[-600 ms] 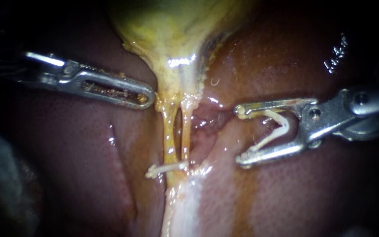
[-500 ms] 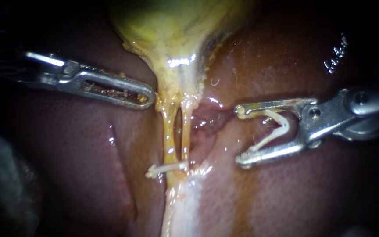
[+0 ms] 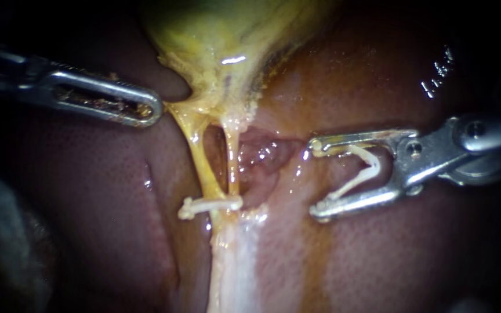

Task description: Clipping second clip left tube

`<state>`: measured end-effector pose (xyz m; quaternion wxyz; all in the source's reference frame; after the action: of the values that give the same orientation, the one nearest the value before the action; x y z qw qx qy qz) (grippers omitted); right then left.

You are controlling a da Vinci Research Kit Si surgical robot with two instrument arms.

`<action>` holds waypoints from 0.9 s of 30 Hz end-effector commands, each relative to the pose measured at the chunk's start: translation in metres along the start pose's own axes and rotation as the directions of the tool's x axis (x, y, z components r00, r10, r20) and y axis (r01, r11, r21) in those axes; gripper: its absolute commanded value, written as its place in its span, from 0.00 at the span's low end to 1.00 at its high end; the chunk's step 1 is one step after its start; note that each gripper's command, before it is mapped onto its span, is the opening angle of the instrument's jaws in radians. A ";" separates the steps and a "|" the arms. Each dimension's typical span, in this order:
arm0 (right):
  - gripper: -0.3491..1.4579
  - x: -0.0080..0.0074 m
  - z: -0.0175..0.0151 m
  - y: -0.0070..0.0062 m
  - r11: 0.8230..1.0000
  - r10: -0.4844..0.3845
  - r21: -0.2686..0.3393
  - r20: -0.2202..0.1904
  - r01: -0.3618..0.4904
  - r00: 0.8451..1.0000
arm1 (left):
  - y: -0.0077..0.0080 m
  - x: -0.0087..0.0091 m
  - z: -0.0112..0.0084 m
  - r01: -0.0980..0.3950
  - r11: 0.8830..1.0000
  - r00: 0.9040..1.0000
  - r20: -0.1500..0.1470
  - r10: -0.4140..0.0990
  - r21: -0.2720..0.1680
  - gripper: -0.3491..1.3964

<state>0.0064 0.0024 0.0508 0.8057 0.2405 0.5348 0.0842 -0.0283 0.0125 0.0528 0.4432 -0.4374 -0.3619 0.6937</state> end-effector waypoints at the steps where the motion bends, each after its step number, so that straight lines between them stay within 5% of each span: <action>1: 0.47 0.0000 0.0008 -0.0001 1.000 -0.001 0.012 0.002 0.001 1.000 | 0.0000 0.0000 0.0002 0.001 1.000 1.000 -0.001 -0.001 0.000 0.00; 16: 0.46 0.0009 0.0093 0.0005 0.974 0.205 0.095 0.024 -0.206 0.978 | 0.0004 0.0000 0.0006 -0.004 1.000 1.000 -0.003 0.004 0.003 0.00; 27: 0.46 -0.0031 0.0117 0.0021 0.939 0.331 0.090 0.030 -0.332 0.943 | 0.0005 0.0000 0.0008 -0.003 1.000 1.000 -0.004 0.003 0.004 0.00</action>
<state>0.0159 -0.0004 0.0583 0.7710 0.3668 0.4831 0.1939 -0.0292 0.0123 0.0527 0.4438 -0.4384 -0.3589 0.6943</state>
